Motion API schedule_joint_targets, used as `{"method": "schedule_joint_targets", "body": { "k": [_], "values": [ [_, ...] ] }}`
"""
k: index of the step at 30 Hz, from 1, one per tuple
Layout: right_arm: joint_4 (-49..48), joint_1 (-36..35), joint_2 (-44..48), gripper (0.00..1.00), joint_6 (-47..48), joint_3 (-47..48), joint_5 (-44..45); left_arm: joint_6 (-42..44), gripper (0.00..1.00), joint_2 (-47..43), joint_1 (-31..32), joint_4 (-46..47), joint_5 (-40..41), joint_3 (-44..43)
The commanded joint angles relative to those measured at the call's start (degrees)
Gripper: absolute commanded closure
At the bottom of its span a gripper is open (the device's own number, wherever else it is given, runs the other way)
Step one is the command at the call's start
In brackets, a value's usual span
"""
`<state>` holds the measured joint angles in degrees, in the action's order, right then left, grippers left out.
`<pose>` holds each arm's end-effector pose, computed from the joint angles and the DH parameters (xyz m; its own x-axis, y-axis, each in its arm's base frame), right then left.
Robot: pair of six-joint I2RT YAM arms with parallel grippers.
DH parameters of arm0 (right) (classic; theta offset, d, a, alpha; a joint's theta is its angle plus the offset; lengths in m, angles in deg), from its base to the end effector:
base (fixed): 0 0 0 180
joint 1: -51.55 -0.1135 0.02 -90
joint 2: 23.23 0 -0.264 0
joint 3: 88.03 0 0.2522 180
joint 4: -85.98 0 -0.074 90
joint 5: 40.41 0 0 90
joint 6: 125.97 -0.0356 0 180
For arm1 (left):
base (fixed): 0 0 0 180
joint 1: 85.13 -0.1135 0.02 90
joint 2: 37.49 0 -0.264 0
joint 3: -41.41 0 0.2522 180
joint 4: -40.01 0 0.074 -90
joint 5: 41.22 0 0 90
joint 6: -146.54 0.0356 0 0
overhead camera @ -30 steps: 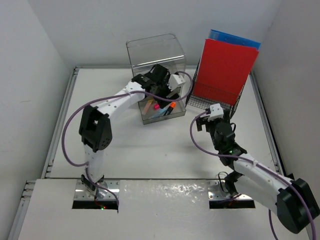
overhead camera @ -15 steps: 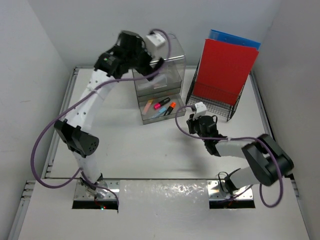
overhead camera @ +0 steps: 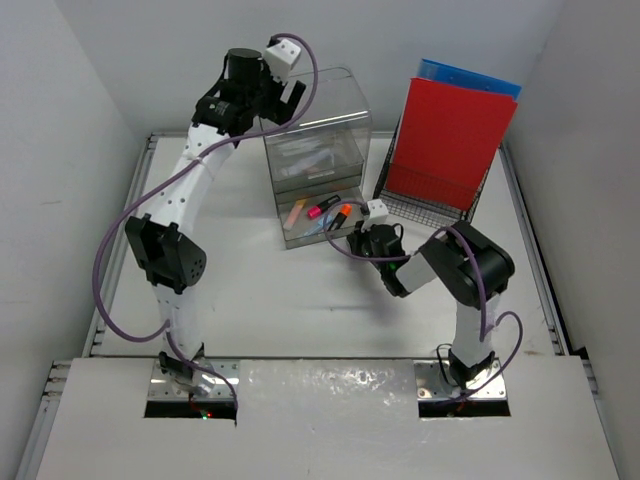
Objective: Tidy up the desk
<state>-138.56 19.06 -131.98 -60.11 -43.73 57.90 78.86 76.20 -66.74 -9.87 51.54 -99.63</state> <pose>0.2696 0.1656 0.0988 -0.4326 0.2043 -0.8781 -0.2630 0.9031 0.3396 0.4288 -0.1407 0.4291 -0.2327 0.4771 -0.8475 0.3906 0.8439 0.3679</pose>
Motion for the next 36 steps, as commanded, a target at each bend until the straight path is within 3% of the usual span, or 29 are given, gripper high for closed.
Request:
{"method": "schedule_joint_targets", "body": {
  "k": [1,9,17,23,36],
  "values": [
    [-8.67,-0.64,-3.73,1.00,-1.79,5.56,2.05,0.87,0.04,1.89,0.24,-1.67,1.28,-0.51],
    [-10.26,-0.82,-7.97,1.00,-1.08,12.16,2.23,3.69,0.05,1.27,0.24,-0.97,0.66,3.53],
    [-6.21,-0.82,-15.34,1.00,-11.70,22.88,1.09,5.53,0.06,0.22,0.24,-0.88,-0.57,6.43],
    [-6.39,-0.82,-19.13,1.00,-12.42,29.47,6.43,5.89,0.06,0.22,0.24,-1.15,-1.44,7.49],
    [-9.10,-0.73,-21.24,1.00,-10.05,31.16,9.71,6.24,0.06,-1.10,0.24,-2.11,-2.06,8.89]
  ]
}}
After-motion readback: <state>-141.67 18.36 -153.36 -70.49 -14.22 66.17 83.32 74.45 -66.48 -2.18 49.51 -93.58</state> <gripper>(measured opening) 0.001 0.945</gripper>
